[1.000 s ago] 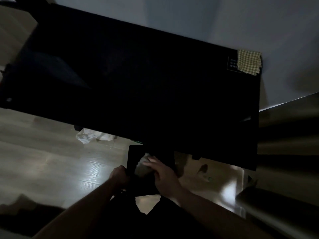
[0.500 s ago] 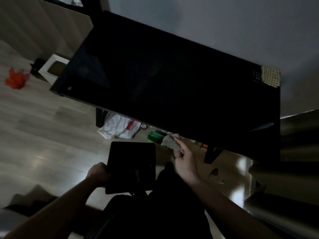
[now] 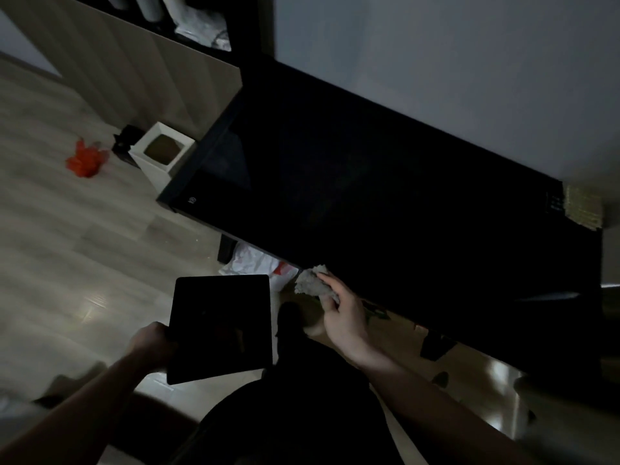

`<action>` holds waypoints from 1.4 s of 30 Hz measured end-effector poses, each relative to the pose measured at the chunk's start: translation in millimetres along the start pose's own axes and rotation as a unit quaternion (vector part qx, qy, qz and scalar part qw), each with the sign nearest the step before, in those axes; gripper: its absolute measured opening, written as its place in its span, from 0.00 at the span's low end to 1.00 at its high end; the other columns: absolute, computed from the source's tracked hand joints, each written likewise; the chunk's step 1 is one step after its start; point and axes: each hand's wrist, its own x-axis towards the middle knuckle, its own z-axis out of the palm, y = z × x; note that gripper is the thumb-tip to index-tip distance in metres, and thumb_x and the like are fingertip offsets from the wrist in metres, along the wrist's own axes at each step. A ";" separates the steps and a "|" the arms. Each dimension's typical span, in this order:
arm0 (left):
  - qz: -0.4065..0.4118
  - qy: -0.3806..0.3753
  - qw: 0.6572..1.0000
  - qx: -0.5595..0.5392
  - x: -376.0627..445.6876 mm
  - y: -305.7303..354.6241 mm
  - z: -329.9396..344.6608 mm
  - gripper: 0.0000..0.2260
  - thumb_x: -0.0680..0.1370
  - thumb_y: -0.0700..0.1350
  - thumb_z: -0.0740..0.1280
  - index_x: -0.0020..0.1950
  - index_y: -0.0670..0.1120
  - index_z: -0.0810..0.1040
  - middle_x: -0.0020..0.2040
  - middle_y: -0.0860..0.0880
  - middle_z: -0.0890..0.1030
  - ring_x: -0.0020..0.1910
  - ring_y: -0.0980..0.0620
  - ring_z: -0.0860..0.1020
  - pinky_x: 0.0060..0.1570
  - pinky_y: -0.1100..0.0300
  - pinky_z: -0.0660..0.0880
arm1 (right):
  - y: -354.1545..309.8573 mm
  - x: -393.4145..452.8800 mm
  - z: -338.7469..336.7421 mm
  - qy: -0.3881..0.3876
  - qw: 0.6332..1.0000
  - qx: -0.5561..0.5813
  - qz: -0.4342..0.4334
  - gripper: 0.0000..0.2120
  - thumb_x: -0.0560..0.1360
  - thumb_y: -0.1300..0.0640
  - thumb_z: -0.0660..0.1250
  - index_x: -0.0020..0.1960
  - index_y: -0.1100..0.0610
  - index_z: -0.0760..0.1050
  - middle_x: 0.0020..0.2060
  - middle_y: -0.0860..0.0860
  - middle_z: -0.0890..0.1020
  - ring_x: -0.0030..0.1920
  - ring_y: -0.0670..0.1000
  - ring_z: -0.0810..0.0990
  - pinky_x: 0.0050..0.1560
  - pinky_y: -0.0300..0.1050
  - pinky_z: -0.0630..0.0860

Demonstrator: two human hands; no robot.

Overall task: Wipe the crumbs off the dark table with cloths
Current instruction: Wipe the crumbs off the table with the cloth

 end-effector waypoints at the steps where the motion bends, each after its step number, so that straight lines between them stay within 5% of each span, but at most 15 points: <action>1: -0.002 0.004 1.000 0.002 3.0 -1.0 -8.9 0.09 0.73 0.46 0.70 0.44 0.41 0.86 0.40 0.41 0.86 0.44 0.43 0.85 0.38 0.58 0.74 | -7.6 9.7 4.0 -0.010 1.000 -0.005 -0.001 0.22 0.84 0.62 0.59 0.73 0.43 0.73 0.74 0.42 0.72 0.75 0.45 0.70 0.76 0.46 0.69; 15: -0.011 -0.005 0.998 0.062 64.4 -44.1 -108.2 0.09 0.75 0.45 0.67 0.49 0.42 0.84 0.47 0.43 0.86 0.49 0.44 0.85 0.38 0.60 0.72 | -98.0 107.6 65.9 -0.060 0.997 -0.031 -0.041 0.22 0.83 0.65 0.60 0.72 0.46 0.74 0.75 0.43 0.71 0.76 0.43 0.68 0.76 0.43 0.69; 23: 0.058 -0.033 0.993 0.096 136.4 -95.0 -173.5 0.11 0.74 0.47 0.67 0.49 0.42 0.84 0.47 0.43 0.86 0.48 0.44 0.85 0.38 0.61 0.73 | -127.0 110.4 160.2 0.018 1.000 -0.013 -0.001 0.23 0.83 0.66 0.61 0.74 0.48 0.72 0.76 0.48 0.70 0.77 0.50 0.68 0.77 0.49 0.69; 29: 0.078 -0.022 0.990 0.112 178.0 -122.2 -228.8 0.13 0.75 0.48 0.67 0.52 0.40 0.83 0.49 0.40 0.86 0.50 0.42 0.84 0.40 0.60 0.73 | -153.4 101.0 220.2 0.118 0.993 0.008 0.010 0.20 0.83 0.60 0.61 0.72 0.48 0.75 0.73 0.46 0.75 0.70 0.44 0.75 0.72 0.50 0.74; 35: 0.075 0.012 0.983 0.165 207.5 -126.5 -278.0 0.13 0.76 0.46 0.66 0.54 0.41 0.83 0.51 0.41 0.85 0.53 0.43 0.84 0.41 0.60 0.74 | -167.6 119.7 234.1 0.170 0.985 0.006 -0.024 0.24 0.82 0.60 0.65 0.64 0.29 0.73 0.70 0.38 0.76 0.71 0.41 0.75 0.71 0.53 0.75; 40: 0.066 0.039 0.981 0.179 226.2 -121.9 -313.6 0.11 0.75 0.45 0.67 0.52 0.40 0.83 0.49 0.40 0.86 0.51 0.43 0.84 0.41 0.59 0.75 | -179.1 151.2 229.7 0.143 0.989 -0.004 -0.032 0.22 0.82 0.62 0.64 0.69 0.39 0.76 0.65 0.29 0.73 0.69 0.47 0.77 0.67 0.57 0.78; 42: 0.061 0.042 0.980 0.185 239.1 -120.2 -326.6 0.10 0.75 0.44 0.67 0.51 0.41 0.83 0.49 0.40 0.86 0.51 0.43 0.84 0.40 0.59 0.75 | -185.3 170.4 229.0 0.141 0.989 -0.010 -0.035 0.20 0.82 0.62 0.64 0.69 0.45 0.77 0.68 0.36 0.75 0.70 0.47 0.76 0.69 0.56 0.77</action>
